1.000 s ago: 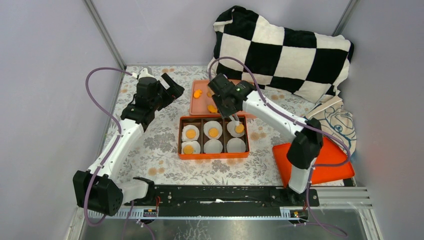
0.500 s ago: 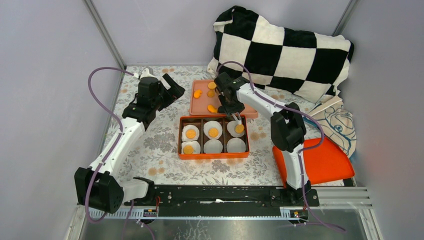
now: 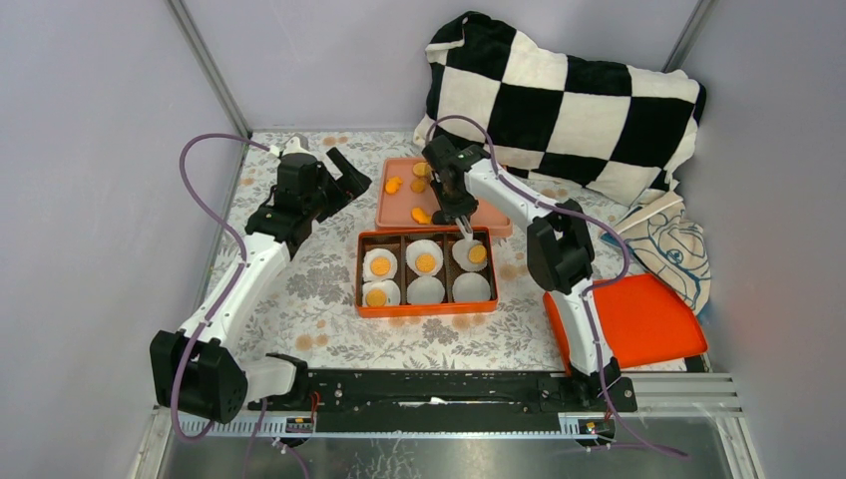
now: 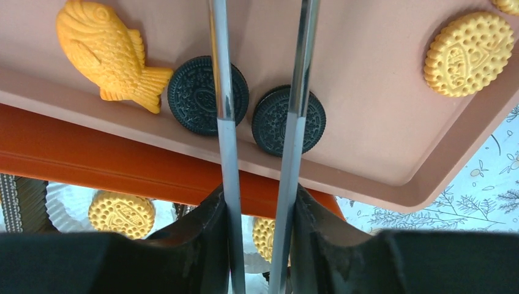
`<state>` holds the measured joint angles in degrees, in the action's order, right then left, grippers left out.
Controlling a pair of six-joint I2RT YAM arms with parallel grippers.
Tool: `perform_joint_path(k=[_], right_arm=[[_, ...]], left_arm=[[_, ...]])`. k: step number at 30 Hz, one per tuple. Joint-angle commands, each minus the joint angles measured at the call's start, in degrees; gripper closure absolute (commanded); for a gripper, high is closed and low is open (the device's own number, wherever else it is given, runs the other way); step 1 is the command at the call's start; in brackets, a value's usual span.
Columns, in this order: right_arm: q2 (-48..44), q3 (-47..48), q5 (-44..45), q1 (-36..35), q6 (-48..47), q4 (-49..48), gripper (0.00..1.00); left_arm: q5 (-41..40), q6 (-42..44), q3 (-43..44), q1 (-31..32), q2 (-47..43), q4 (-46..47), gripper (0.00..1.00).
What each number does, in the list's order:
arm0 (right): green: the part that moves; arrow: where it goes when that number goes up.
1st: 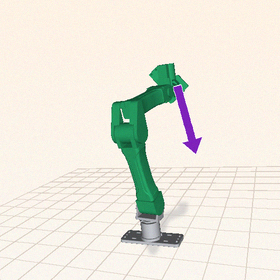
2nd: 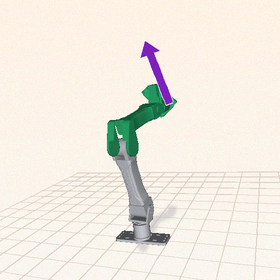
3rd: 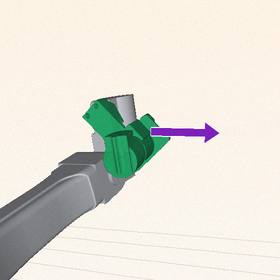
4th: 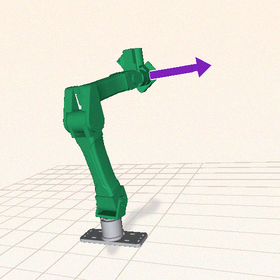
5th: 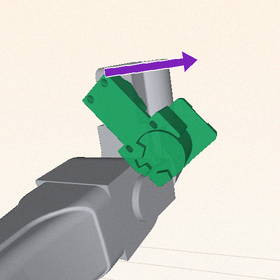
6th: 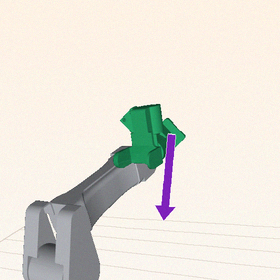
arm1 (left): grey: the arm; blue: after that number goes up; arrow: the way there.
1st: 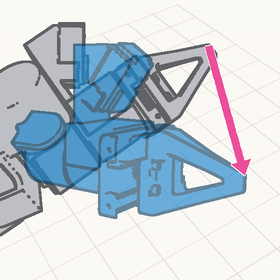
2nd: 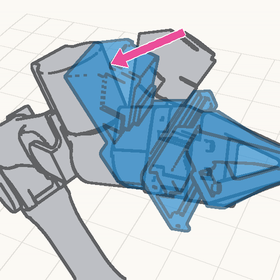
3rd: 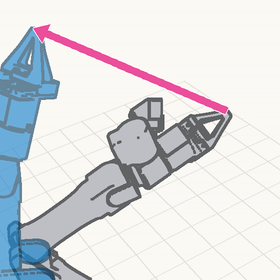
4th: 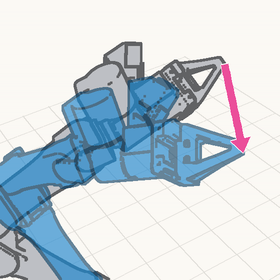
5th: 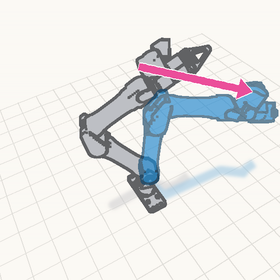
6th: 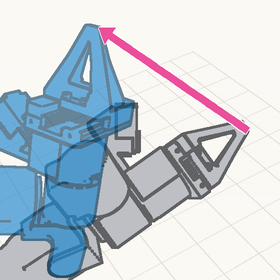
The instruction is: Pack the cookies
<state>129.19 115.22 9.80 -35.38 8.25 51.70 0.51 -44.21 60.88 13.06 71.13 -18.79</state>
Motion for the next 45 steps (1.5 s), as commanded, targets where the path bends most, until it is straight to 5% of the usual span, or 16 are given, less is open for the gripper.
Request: perform_joint_path(k=[1,6,15,27,36,38,42,45], right_arm=[[-2.54,1.39,2.26,0.84,-0.34,1.63,0.88],[-10.02,-2.18,2.87,0.84,0.88,0.58,0.99],[-27.47,-11.25,-2.77,-1.54,2.39,0.32,1.00],[-44.62,-33.68,-8.12,-23.18,8.38,4.62,1.00],[-46.55,-41.14,-8.61,-27.11,12.58,3.51,1.00],[-46.11,-41.68,-8.87,-27.07,12.51,3.45,0.97],[-45.60,-41.19,-9.35,-27.26,12.51,3.95,0.64],[-45.68,-40.26,-9.44,-27.29,12.18,4.47,0.57]], left_arm=[[1.53,0.79,0.10,-0.33,0.43,2.78,0.01],[2.23,0.32,-0.16,-0.32,0.16,3.20,0.01],[2.58,0.17,0.01,-0.32,-0.73,3.24,0.01],[3.22,0.01,-0.03,0.25,-0.73,2.95,0.01],[2.58,-0.03,0.27,1.87,-0.89,2.96,0.01],[2.40,0.06,0.33,1.93,-1.13,2.92,0.01],[2.13,0.53,0.48,1.96,-1.24,2.61,0.01],[2.76,1.42,0.69,1.97,-1.42,2.68,0.01]])
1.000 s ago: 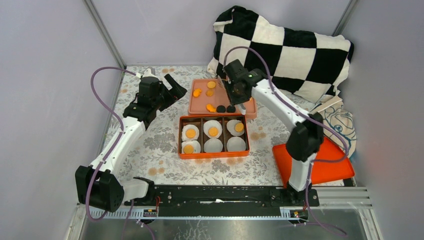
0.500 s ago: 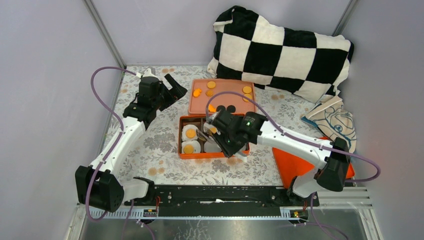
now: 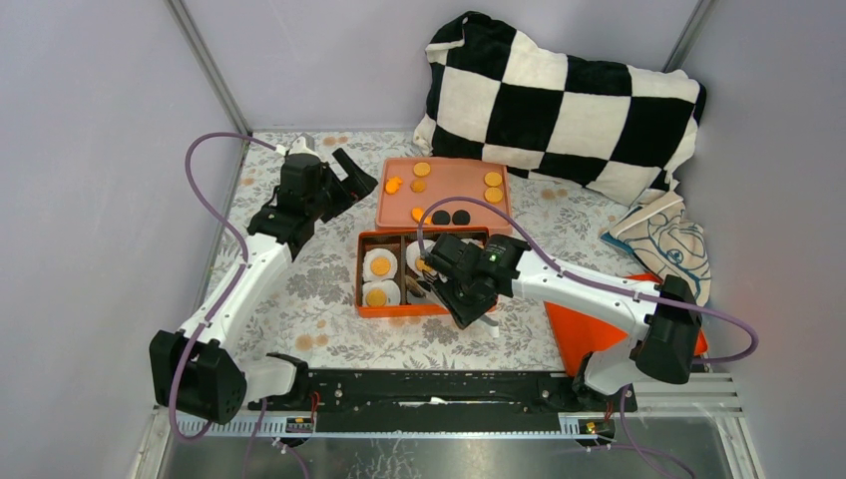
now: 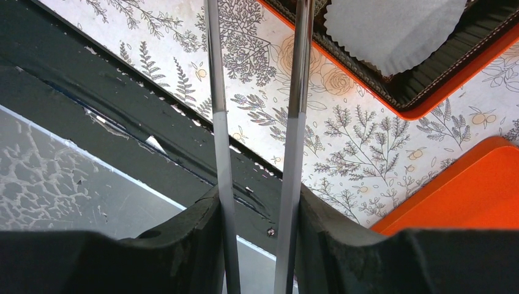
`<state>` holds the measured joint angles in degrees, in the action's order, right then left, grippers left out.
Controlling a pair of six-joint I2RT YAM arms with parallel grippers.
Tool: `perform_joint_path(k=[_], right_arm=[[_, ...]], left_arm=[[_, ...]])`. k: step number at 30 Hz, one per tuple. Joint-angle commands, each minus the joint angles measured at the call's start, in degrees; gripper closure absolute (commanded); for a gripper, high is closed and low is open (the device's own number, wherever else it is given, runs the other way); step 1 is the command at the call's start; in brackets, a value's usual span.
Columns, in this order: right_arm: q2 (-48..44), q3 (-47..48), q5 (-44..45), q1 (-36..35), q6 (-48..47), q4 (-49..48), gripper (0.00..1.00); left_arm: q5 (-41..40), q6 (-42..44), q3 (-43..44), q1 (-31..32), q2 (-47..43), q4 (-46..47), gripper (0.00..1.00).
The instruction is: Pack the cookies
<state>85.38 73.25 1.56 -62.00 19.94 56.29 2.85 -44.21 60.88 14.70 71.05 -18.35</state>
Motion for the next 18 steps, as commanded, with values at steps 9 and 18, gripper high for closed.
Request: perform_joint_path(k=[9,18], right_arm=[[-2.21,2.53,0.41,-0.67,0.81,0.35,0.45],[-3.18,4.58,7.90,-0.64,0.22,0.12,0.42]], left_arm=[[2.26,2.37,0.47,0.33,-2.02,3.46,0.01],[3.91,2.28,0.41,0.33,-1.98,4.27,0.01]])
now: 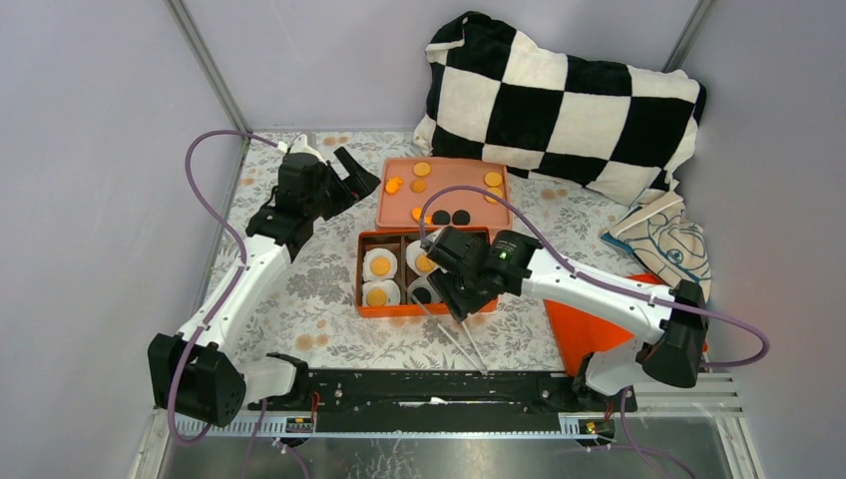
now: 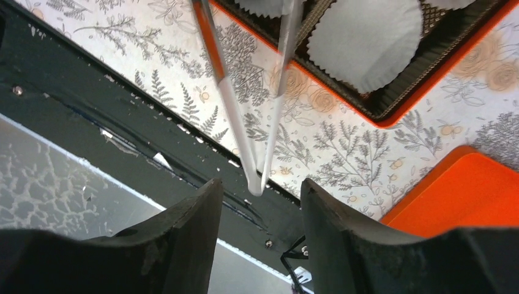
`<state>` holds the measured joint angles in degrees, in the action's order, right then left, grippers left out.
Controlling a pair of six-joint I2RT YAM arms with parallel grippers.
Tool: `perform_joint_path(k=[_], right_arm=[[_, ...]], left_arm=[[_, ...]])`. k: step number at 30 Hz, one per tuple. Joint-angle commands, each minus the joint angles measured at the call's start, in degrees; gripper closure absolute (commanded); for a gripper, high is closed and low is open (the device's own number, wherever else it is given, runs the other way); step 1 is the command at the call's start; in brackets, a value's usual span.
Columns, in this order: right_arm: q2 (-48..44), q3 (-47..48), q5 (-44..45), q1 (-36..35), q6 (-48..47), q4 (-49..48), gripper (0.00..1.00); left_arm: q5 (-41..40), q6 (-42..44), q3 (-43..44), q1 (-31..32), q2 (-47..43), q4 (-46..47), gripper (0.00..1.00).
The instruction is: Pack the cookies
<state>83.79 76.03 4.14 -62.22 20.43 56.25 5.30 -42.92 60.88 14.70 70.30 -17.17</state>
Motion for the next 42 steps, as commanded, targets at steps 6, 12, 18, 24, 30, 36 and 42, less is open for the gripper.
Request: perform_joint_path(k=[6,12,18,24,30,36,42], right_arm=[[0.40,-7.23,2.15,-0.45,0.68,-4.18,0.39],[-3.94,-17.04,-3.90,-2.69,4.14,-10.41,0.31],[-5.08,-20.79,-5.87,-5.73,4.81,-11.93,0.32],[-4.31,-18.49,-6.41,-12.73,6.47,-10.53,0.33],[0.22,-18.76,-6.82,-15.45,5.83,-12.43,0.35],[4.72,-21.50,-8.13,-15.44,4.58,-16.83,0.46],[9.04,-20.09,-5.08,-15.48,3.68,-18.04,0.57]], left_arm=[[2.19,0.78,0.05,0.40,-1.23,2.93,0.01],[2.48,0.55,-0.91,1.84,-1.69,3.05,0.01],[1.73,0.14,-1.67,3.84,-2.06,3.36,0.01],[0.62,0.07,-2.32,4.88,-3.09,2.82,0.01],[0.48,-0.02,-2.91,5.15,-3.49,2.83,0.01],[-0.61,0.38,-4.37,5.14,-4.71,2.57,0.01],[-0.82,0.62,-5.24,5.16,-4.83,2.57,0.01]])
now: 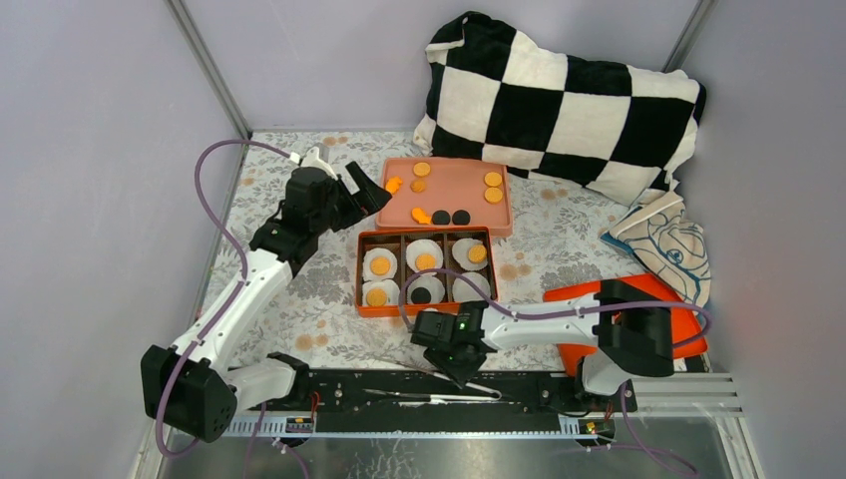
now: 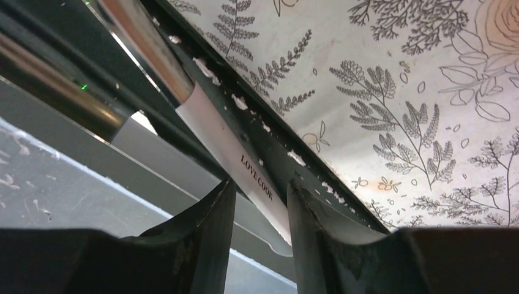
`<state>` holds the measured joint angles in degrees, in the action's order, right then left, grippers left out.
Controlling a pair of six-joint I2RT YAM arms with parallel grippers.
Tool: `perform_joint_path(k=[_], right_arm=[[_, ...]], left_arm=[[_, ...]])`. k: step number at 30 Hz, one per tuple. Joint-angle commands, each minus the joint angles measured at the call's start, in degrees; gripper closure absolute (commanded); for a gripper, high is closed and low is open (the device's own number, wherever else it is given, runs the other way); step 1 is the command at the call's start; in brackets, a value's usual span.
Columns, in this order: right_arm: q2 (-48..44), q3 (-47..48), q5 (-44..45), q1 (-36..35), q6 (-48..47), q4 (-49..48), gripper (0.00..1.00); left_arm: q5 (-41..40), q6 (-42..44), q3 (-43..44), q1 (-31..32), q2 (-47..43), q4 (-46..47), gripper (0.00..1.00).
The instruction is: Pack the cookies
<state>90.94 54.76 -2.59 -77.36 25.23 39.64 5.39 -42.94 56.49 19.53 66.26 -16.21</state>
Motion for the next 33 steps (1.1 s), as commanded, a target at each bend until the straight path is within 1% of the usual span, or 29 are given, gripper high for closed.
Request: perform_joint_path(k=[1,5,6,7,9,10,13,16,22,27,29,31,33], right_arm=[[2.45,1.46,2.15,-0.33,-1.35,-1.48,0.57],[4.56,1.75,2.27,-0.33,-2.04,-1.48,0.57],[4.98,1.82,2.31,-0.33,-2.13,-1.49,0.61],[5.19,1.97,2.91,-0.33,-2.09,-1.47,0.68],[5.43,2.22,4.82,-0.33,-1.90,-1.32,0.91],[5.21,2.57,5.86,-0.33,-1.71,-0.92,0.99],[3.51,4.95,9.84,-0.33,-1.18,2.62,1.00],[0.13,9.35,13.30,-0.33,-0.89,8.27,1.00],[-6.31,21.46,18.04,-0.51,0.28,19.35,1.00],[-8.97,27.44,29.21,-0.35,4.67,26.50,1.00],[-8.17,28.05,32.43,2.89,8.05,31.32,1.00],[-8.35,24.92,33.56,7.29,11.05,34.25,1.00],[-10.43,20.62,34.33,11.62,13.11,34.38,1.00]], left_arm=[[-0.91,0.66,-0.90,0.31,-0.78,1.64,0.01],[-1.06,0.99,-0.99,0.33,-0.70,1.56,0.01],[-1.08,0.95,-1.02,0.31,-0.67,1.67,0.01],[-1.08,0.93,-1.15,0.33,-0.68,1.74,0.01],[-1.01,0.93,-1.37,0.33,-0.50,1.88,0.01],[-0.94,0.93,-1.38,0.29,-0.45,1.87,0.01],[-0.86,0.93,-1.38,0.27,-0.52,1.79,0.01],[-0.59,0.78,-1.04,0.32,-0.62,1.79,0.01],[0.47,0.40,-0.26,0.36,-0.61,1.79,0.01],[0.95,0.18,-0.18,0.40,-0.54,2.16,0.01],[1.40,0.02,-0.23,0.42,-0.02,2.56,0.01],[2.10,-0.25,-0.24,0.55,0.54,3.27,0.01],[2.68,-0.39,-0.32,0.87,0.90,3.83,0.01]])
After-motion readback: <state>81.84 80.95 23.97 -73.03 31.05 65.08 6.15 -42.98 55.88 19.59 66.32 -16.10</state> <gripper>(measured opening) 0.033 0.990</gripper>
